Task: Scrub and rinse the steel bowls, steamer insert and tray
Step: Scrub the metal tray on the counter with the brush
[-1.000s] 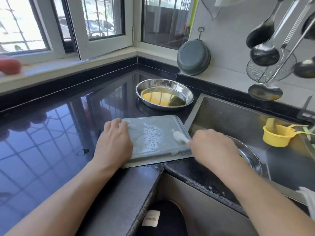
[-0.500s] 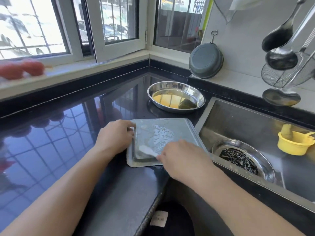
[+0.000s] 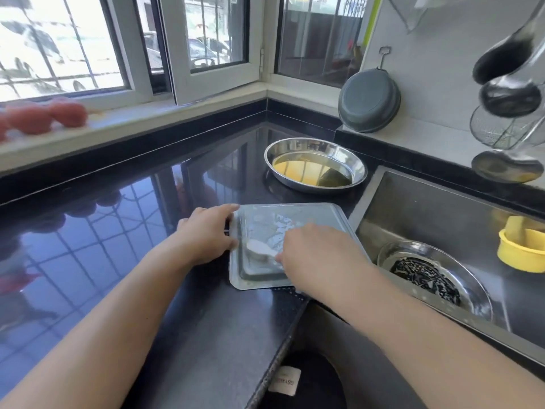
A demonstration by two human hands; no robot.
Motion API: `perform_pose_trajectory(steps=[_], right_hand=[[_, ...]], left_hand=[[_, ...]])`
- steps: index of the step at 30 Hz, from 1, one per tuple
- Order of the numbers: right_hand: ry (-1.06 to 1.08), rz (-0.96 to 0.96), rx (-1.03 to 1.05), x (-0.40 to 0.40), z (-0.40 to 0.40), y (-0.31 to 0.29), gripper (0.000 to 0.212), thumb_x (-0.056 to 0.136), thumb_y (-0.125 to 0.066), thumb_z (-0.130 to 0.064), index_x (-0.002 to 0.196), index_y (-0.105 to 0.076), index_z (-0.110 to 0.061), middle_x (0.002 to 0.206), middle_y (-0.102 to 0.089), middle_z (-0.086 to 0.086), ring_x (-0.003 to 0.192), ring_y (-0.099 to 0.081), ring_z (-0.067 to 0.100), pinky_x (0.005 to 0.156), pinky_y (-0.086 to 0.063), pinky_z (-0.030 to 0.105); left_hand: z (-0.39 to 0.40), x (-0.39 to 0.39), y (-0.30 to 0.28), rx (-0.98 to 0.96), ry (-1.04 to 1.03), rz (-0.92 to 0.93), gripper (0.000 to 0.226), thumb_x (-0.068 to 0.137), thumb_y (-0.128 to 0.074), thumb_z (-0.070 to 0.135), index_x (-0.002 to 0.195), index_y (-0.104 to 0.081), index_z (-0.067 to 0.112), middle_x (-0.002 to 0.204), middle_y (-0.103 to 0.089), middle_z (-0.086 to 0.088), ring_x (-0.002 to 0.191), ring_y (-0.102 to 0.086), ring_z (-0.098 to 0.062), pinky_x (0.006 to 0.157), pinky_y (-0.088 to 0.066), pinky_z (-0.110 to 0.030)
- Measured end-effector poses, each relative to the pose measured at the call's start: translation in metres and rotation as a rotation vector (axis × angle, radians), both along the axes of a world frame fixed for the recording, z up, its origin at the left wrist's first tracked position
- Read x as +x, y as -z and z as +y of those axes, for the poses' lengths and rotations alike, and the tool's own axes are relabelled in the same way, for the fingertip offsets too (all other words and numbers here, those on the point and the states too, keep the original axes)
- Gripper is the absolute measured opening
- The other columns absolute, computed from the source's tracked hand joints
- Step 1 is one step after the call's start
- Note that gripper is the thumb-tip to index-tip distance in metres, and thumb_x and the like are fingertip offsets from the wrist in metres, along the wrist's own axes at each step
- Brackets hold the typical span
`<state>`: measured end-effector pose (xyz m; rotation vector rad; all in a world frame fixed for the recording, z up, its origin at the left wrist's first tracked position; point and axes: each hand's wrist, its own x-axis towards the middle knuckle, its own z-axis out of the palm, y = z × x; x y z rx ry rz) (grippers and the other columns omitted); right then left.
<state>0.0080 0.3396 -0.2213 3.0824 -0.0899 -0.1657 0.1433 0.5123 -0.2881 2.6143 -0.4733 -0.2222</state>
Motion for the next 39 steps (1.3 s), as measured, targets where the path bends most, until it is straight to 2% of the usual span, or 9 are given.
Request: perform_pose_trajectory(steps=[4, 7, 15, 17, 21, 26, 33, 36, 39], right_hand=[[0.017, 0.019, -0.004, 0.012, -0.002, 0.002, 0.013, 0.100, -0.053, -0.028, 0.109, -0.059, -0.020, 0.104, -0.059, 0.006, 0.088, -0.053, 0.029, 0.072, -0.039, 0.036], [0.088, -0.003, 0.029, 0.058, -0.009, 0.000, 0.023, 0.101, -0.050, -0.025, 0.121, -0.059, -0.018, 0.120, -0.060, 0.007, 0.104, -0.059, 0.031, 0.074, -0.043, 0.038], [0.052, -0.019, -0.004, 0.091, -0.004, -0.002, 0.008, 0.097, -0.052, -0.023, 0.103, -0.058, -0.021, 0.100, -0.056, 0.004, 0.085, -0.051, 0.029, 0.071, -0.042, 0.038], [0.145, -0.003, 0.011, 0.091, -0.017, -0.010, 0.004, 0.095, -0.050, -0.018, 0.094, -0.052, -0.020, 0.098, -0.056, 0.004, 0.090, -0.056, 0.030, 0.076, -0.048, 0.039], [0.140, -0.006, -0.001, 0.087, -0.016, -0.012, 0.009, 0.092, -0.049, -0.013, 0.097, -0.054, -0.019, 0.090, -0.051, 0.003, 0.089, -0.057, 0.030, 0.076, -0.048, 0.037], [0.127, -0.010, -0.007, 0.089, -0.010, -0.010, 0.024, 0.094, -0.052, -0.015, 0.115, -0.062, -0.017, 0.104, -0.059, 0.006, 0.087, -0.051, 0.028, 0.072, -0.042, 0.038], [0.075, 0.007, 0.002, 0.070, -0.019, -0.001, 0.010, 0.098, -0.050, -0.027, 0.100, -0.058, -0.022, 0.096, -0.056, 0.003, 0.083, -0.053, 0.028, 0.071, -0.043, 0.038], [0.247, -0.020, -0.035, 0.071, -0.043, -0.013, 0.012, 0.092, -0.048, -0.012, 0.095, -0.059, -0.018, 0.091, -0.059, 0.002, 0.085, -0.059, 0.027, 0.076, -0.052, 0.039], [0.166, -0.014, -0.043, 0.077, -0.028, -0.013, 0.011, 0.092, -0.050, -0.012, 0.097, -0.057, -0.018, 0.086, -0.053, 0.001, 0.082, -0.055, 0.027, 0.076, -0.053, 0.040]], left_hand=[[0.001, 0.004, -0.001, 0.104, 0.026, -0.003, 0.044, 0.090, -0.070, 0.038, 0.133, -0.064, 0.030, 0.137, -0.062, 0.011, 0.138, -0.043, -0.022, 0.110, -0.037, -0.049], [0.000, 0.001, -0.003, 0.129, 0.031, 0.004, 0.045, 0.093, -0.068, 0.039, 0.138, -0.062, 0.036, 0.147, -0.057, 0.011, 0.141, -0.042, -0.020, 0.111, -0.036, -0.044], [-0.001, 0.001, -0.008, 0.250, 0.096, 0.004, 0.044, 0.097, -0.060, 0.042, 0.141, -0.059, 0.038, 0.157, -0.045, 0.019, 0.143, -0.039, -0.021, 0.108, -0.037, -0.046], [-0.003, -0.002, -0.008, 0.286, 0.115, -0.006, 0.035, 0.100, -0.055, 0.040, 0.134, -0.060, 0.030, 0.149, -0.052, 0.014, 0.143, -0.037, -0.023, 0.107, -0.036, -0.048], [-0.012, -0.011, -0.005, 0.349, 0.118, -0.082, 0.006, 0.101, -0.044, 0.028, 0.106, -0.045, 0.024, 0.098, -0.053, 0.007, 0.127, -0.045, -0.027, 0.091, -0.035, -0.041], [-0.014, -0.011, -0.001, 0.391, 0.127, -0.114, 0.027, 0.101, -0.040, 0.027, 0.126, -0.049, 0.024, 0.126, -0.058, 0.007, 0.126, -0.046, -0.025, 0.092, -0.033, -0.040], [-0.015, -0.014, 0.001, 0.419, 0.139, -0.132, 0.031, 0.100, -0.039, 0.025, 0.128, -0.053, 0.024, 0.133, -0.052, 0.010, 0.128, -0.044, -0.025, 0.094, -0.033, -0.039], [-0.015, -0.014, 0.000, 0.426, 0.143, -0.144, 0.031, 0.101, -0.039, 0.025, 0.129, -0.050, 0.024, 0.134, -0.051, 0.009, 0.127, -0.045, -0.025, 0.098, -0.036, -0.040], [-0.015, -0.014, 0.002, 0.437, 0.157, -0.156, 0.033, 0.103, -0.038, 0.025, 0.134, -0.049, 0.023, 0.138, -0.049, 0.010, 0.129, -0.044, -0.026, 0.103, -0.037, -0.041]])
